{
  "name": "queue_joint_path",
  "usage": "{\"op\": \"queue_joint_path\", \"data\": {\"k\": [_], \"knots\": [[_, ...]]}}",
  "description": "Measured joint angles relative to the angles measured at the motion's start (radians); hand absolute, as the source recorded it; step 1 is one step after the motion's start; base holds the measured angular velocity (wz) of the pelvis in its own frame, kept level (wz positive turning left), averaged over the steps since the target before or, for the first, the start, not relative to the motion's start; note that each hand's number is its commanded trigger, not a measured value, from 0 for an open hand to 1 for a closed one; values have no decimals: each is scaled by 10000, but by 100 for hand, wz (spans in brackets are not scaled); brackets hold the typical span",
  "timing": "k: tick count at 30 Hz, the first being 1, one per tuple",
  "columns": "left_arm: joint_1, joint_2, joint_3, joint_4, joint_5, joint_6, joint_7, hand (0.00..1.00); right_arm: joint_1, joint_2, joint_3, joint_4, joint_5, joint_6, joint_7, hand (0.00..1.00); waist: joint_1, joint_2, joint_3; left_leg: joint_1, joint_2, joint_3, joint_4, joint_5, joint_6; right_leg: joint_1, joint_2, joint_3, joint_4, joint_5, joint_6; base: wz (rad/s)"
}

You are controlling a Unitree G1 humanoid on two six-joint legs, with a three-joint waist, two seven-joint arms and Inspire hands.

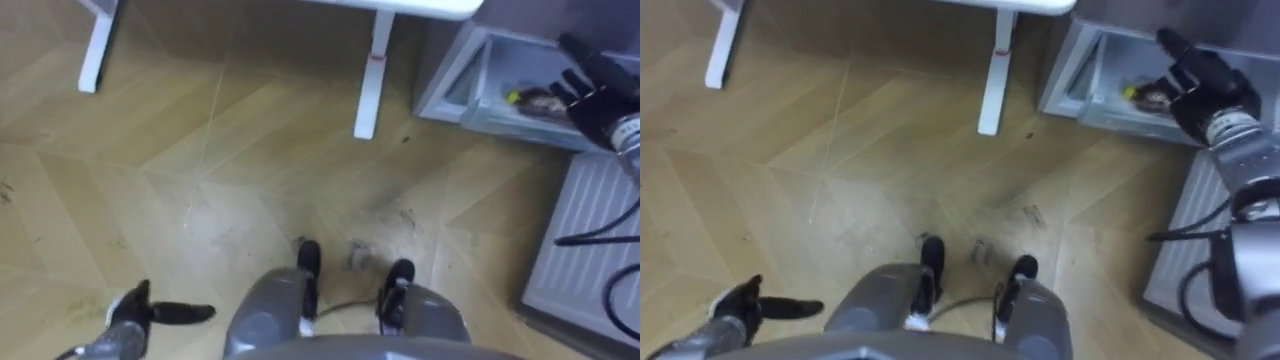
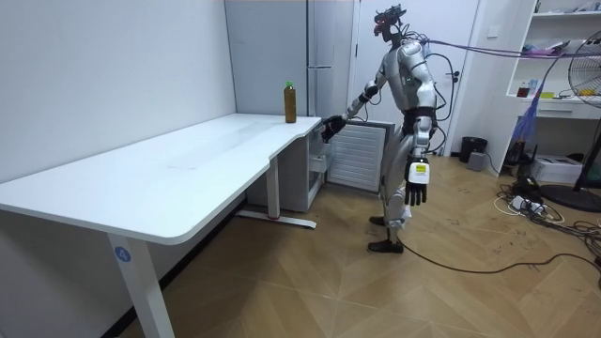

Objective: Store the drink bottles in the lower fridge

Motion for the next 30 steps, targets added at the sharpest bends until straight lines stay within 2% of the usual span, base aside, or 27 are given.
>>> {"op": "queue_joint_path", "data": {"k": [5, 7, 10, 11, 13, 18, 20, 23, 27, 29, 30], "knots": [[112, -10, 209, -381, -21, -31, -119, 0, 601, 6, -135, -126, -614, -67, 42, 0, -407, -66, -100, 641, 49, 0, -269, 0, -41, 717, 114, -61, -403, 57, 17, 0], [109, -52, 274, -423, -16, -98, -119, 0, 1363, 17, -159, -479, -1314, -217, 111, 0, -499, -118, -179, 1053, 56, -31, -460, -8, -61, 1185, 157, -137, -656, 80, 36, 5], [164, -104, 513, -463, -18, -104, -109, 0, 2184, 166, -285, -629, -1740, -256, 102, 0, -558, -189, -219, 1559, 67, -43, -691, -38, -102, 1726, 235, -124, -985, 112, 70, 0], [204, -102, 532, -497, -42, -109, -81, 0, 2646, 363, -283, -810, -1852, -394, 97, 0, -645, -227, -245, 1741, 87, -57, -772, -52, -123, 1938, 279, -145, -1134, 126, 75, 0], [307, -128, 537, -619, -23, -155, -43, 0, 3197, 716, -286, -934, -2163, -399, 88, 0, -724, -277, -270, 1978, 87, -81, -886, -73, -147, 2174, 308, -163, -1251, 120, 83, 0], [387, -248, 546, -592, 76, -252, -20, 0, 4497, 1627, -273, -1066, -3321, -405, -149, 0, -830, -283, -273, 2392, 81, -116, -1018, -161, -176, 2632, 344, -177, -1437, 62, 128, 0], [431, -425, 566, -501, 248, -342, 174, 0, 5141, 2059, -261, -1095, -3950, -450, -394, 0, -849, -245, -246, 2585, 76, -121, -1091, -195, -177, 2885, 356, -208, -1577, 55, 143, 0], [621, -659, 565, -512, 234, -436, 416, 0, 5570, 2508, -250, -1048, -4700, -501, -722, 0, -872, -179, -216, 2782, 73, -112, -1118, -272, -183, 3092, 371, -177, -1635, 13, 185, 0], [761, -957, 725, -423, 238, -572, 635, 0, 5986, 3310, -258, -808, -5848, -888, -1607, 0, -915, -170, -193, 3047, 105, -127, -1142, -368, -216, 3417, 424, -191, -1798, -16, 188, 0], [800, -1228, 1017, -239, 253, -735, 674, 0, 6200, 3545, -261, -804, -6253, -994, -2052, 0, -957, -125, -191, 3139, 101, -129, -1132, -430, -216, 3541, 426, -178, -1853, -41, 206, 0], [812, -1248, 1017, -223, 253, -742, 711, 0, 6270, 3590, -260, -804, -6378, -1050, -2142, 0, -971, -124, -183, 3170, 101, -127, -1144, -438, -217, 3586, 430, -174, -1889, -41, 207, 0]]}}
